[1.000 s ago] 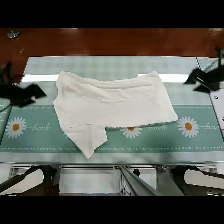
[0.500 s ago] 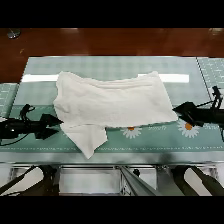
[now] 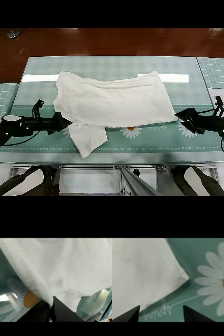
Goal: Fold the shirts.
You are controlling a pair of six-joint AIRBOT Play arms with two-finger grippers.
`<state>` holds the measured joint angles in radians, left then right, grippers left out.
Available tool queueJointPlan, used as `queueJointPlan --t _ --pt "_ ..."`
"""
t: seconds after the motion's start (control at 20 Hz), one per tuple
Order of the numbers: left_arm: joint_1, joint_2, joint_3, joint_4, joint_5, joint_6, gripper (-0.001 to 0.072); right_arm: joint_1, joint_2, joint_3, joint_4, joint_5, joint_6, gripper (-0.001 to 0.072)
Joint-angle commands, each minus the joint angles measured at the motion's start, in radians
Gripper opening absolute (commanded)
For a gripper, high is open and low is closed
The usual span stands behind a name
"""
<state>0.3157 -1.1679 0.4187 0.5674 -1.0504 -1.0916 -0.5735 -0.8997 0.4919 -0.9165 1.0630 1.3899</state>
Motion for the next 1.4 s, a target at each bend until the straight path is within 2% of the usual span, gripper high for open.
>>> queueJointPlan --t 0.0,0.15,0.55,0.6,0.65,0.7,0.9,1.05,1.15,1.2,1.25,1.35 --pt "-0.015 0.003 0.042 -0.026 -0.016 0.018 0.0023 -0.035 -0.030 -0.004 -0.161 -0.023 0.111 0.0618" --pt "-0.015 0.003 0.050 -0.027 -0.016 0.018 0.0023 -0.013 -0.122 0.009 -0.055 -0.090 0.060 0.0617" --pt "-0.016 0.003 0.050 -0.027 -0.015 0.010 0.0023 0.203 -0.422 0.199 0.030 -0.108 0.061 0.0617" --pt "-0.016 0.003 0.050 -0.031 -0.014 0.003 0.0023 0.239 -0.445 0.217 0.019 -0.101 0.059 0.0583" --pt "-0.015 0.003 0.052 -0.037 -0.014 0.003 0.0023 0.267 -0.459 0.237 0.005 -0.100 0.056 0.0346" --pt "-0.015 0.004 0.062 -0.054 -0.023 0.003 0.0023 0.288 -0.462 0.266 -0.001 -0.097 0.037 0.0035" --pt "-0.015 0.032 0.284 -0.173 -0.093 0.006 0.0022 0.304 -0.447 0.575 -0.001 0.078 0.023 0.0029" --pt "-0.015 0.077 0.641 -0.339 -0.078 0.006 0.0022 0.305 -0.387 0.958 -0.001 0.144 0.042 0.0029" --pt "-0.015 0.091 0.918 -0.336 -0.043 0.005 0.0021 0.326 -0.347 1.229 -0.006 0.189 0.023 0.0029" --pt "-0.014 0.093 1.069 -0.276 -0.026 -0.023 0.0021 0.348 -0.327 1.358 -0.039 0.233 0.020 0.0029" --pt "-0.014 0.096 1.207 -0.161 -0.023 -0.089 0.0021 0.373 -0.304 1.468 -0.099 0.275 0.039 0.0029" --pt "-0.015 0.116 1.456 0.174 -0.043 -0.255 0.0021 0.407 -0.232 1.593 -0.202 0.313 0.082 0.0029"
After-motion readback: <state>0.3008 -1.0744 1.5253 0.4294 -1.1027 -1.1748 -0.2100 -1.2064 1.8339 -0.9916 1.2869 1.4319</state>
